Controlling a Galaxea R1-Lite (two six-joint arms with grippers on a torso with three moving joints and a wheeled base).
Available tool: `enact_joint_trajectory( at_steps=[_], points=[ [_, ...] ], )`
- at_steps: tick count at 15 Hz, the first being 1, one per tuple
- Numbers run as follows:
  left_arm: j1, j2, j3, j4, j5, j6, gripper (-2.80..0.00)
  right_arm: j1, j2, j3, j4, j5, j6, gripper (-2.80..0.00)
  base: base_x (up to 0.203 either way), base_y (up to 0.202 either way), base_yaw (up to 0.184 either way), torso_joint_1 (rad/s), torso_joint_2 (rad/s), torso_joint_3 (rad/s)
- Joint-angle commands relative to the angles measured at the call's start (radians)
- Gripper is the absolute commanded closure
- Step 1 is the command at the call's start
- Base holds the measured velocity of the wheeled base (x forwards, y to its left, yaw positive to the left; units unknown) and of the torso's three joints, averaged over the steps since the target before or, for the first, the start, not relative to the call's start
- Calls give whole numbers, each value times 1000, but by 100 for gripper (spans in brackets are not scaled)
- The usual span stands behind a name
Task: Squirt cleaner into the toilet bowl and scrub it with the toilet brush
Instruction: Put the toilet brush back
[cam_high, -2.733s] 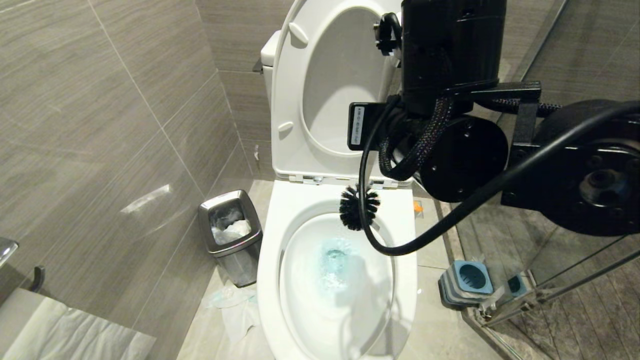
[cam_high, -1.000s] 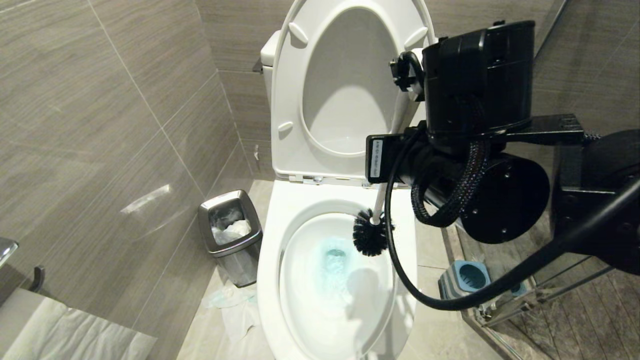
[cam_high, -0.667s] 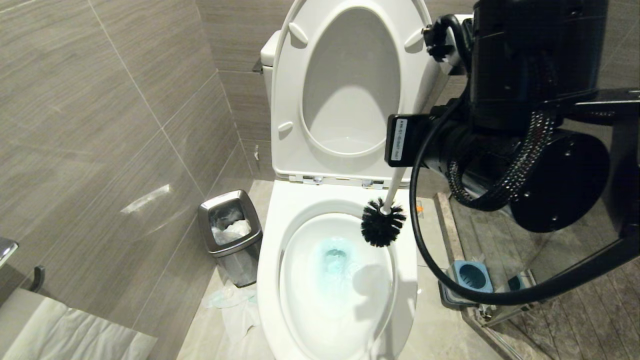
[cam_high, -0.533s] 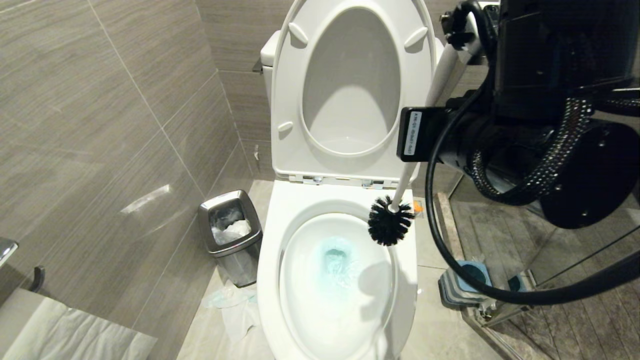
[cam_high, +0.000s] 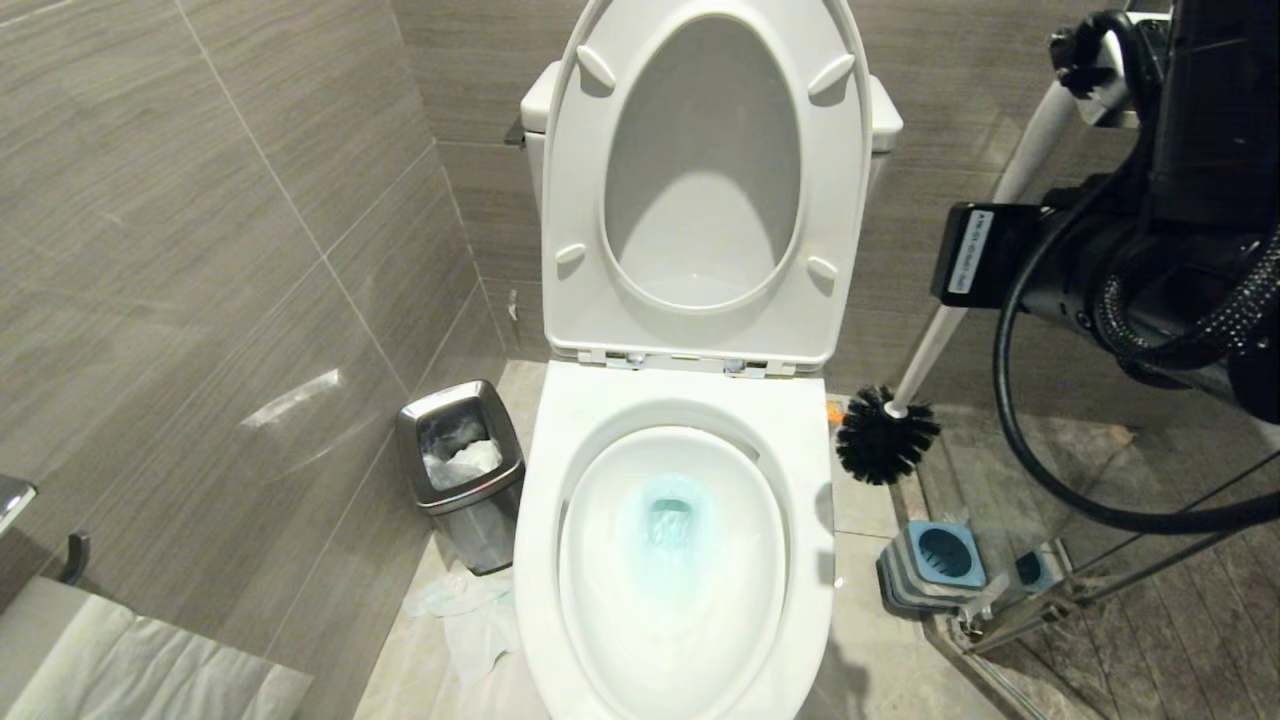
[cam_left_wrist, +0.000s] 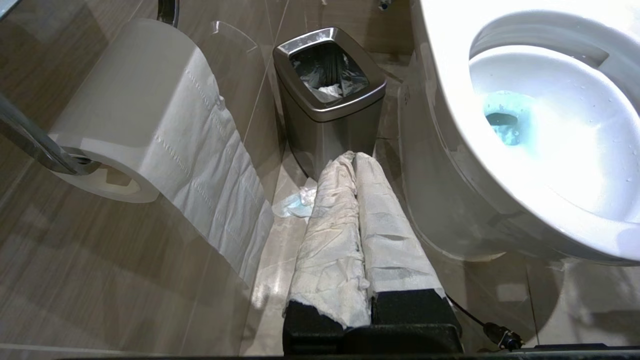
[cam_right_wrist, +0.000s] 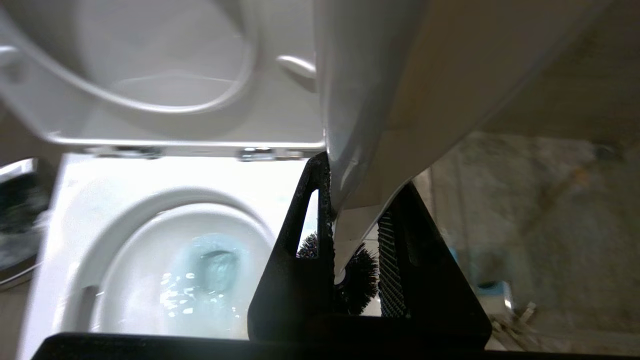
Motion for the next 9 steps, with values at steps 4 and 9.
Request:
enact_joint_trajectory(
  at_steps=[4, 9],
  points=[
    [0, 0, 0, 0, 1, 0, 0, -255, -104, 202, -69, 97, 27, 0, 0, 0, 0, 0, 0, 0],
    [0, 1, 0, 0, 1, 0, 0, -488, -150, 393, -224, 301, 27, 0, 0, 0, 0, 0, 0, 0]
  ],
)
